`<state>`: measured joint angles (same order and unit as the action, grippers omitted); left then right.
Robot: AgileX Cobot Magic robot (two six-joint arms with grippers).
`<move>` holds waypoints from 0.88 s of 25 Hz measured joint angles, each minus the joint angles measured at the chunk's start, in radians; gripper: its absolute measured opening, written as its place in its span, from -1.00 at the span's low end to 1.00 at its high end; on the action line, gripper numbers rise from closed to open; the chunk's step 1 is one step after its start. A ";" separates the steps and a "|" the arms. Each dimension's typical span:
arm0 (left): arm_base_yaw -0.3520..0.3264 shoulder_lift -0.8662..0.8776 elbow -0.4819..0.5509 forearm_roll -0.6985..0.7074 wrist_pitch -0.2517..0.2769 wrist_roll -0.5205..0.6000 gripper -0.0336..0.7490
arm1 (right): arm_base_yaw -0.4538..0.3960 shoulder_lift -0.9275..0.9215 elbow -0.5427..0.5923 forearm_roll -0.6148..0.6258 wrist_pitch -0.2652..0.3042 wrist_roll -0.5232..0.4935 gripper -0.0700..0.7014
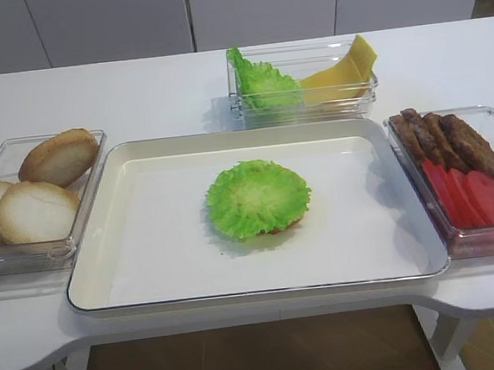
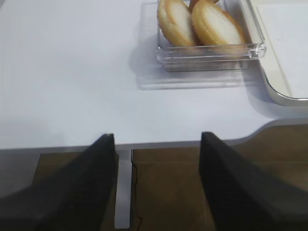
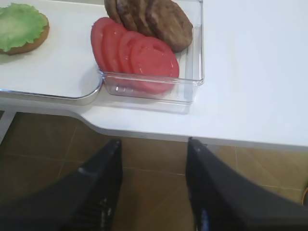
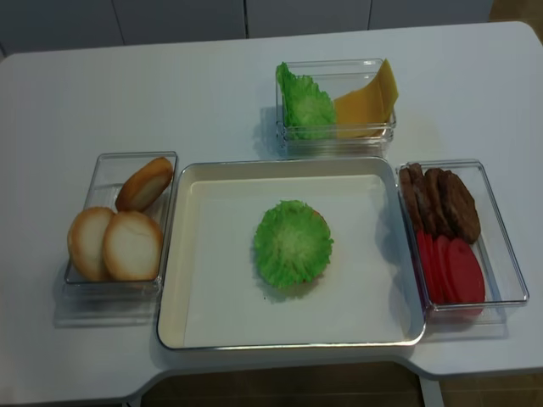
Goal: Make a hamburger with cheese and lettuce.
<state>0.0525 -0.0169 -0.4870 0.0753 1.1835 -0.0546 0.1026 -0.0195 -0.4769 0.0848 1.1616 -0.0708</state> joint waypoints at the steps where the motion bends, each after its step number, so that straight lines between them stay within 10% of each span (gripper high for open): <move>1: 0.005 0.000 0.000 0.000 0.000 0.000 0.15 | 0.000 0.000 0.000 0.000 -0.005 0.000 0.10; 22: 0.015 0.000 0.000 0.000 0.000 0.000 0.15 | 0.000 0.000 0.006 -0.007 -0.015 0.031 0.10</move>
<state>0.0674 -0.0169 -0.4870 0.0753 1.1835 -0.0546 0.1026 -0.0195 -0.4710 0.0775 1.1468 -0.0400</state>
